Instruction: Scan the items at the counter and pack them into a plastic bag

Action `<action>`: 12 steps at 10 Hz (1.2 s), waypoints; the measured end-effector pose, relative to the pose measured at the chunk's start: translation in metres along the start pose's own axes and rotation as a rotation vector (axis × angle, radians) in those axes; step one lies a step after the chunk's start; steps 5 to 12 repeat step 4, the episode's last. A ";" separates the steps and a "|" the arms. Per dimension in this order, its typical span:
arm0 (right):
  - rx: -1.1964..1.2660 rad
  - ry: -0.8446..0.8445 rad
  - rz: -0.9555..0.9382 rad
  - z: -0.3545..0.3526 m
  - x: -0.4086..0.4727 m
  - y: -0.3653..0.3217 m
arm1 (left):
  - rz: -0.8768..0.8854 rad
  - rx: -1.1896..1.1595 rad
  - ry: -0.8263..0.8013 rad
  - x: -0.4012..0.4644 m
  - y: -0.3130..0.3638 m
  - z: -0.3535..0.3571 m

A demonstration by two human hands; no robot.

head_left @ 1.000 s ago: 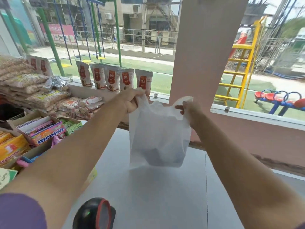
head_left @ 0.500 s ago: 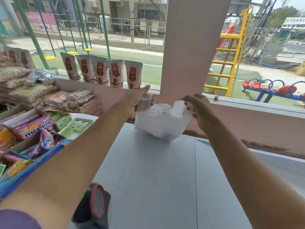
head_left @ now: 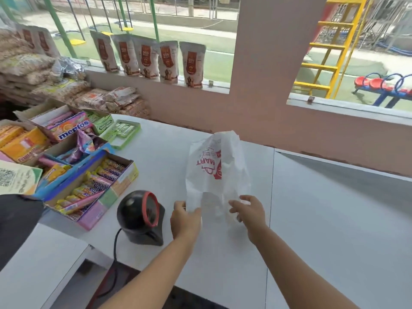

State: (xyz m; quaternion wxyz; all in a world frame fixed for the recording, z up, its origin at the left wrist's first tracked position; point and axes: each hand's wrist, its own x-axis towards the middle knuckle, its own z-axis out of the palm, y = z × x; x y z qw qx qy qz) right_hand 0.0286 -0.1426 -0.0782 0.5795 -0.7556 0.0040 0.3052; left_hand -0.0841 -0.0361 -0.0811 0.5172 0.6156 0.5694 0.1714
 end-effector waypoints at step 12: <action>-0.481 0.323 -0.737 0.020 0.031 -0.200 | 0.726 0.259 0.090 0.027 0.218 0.017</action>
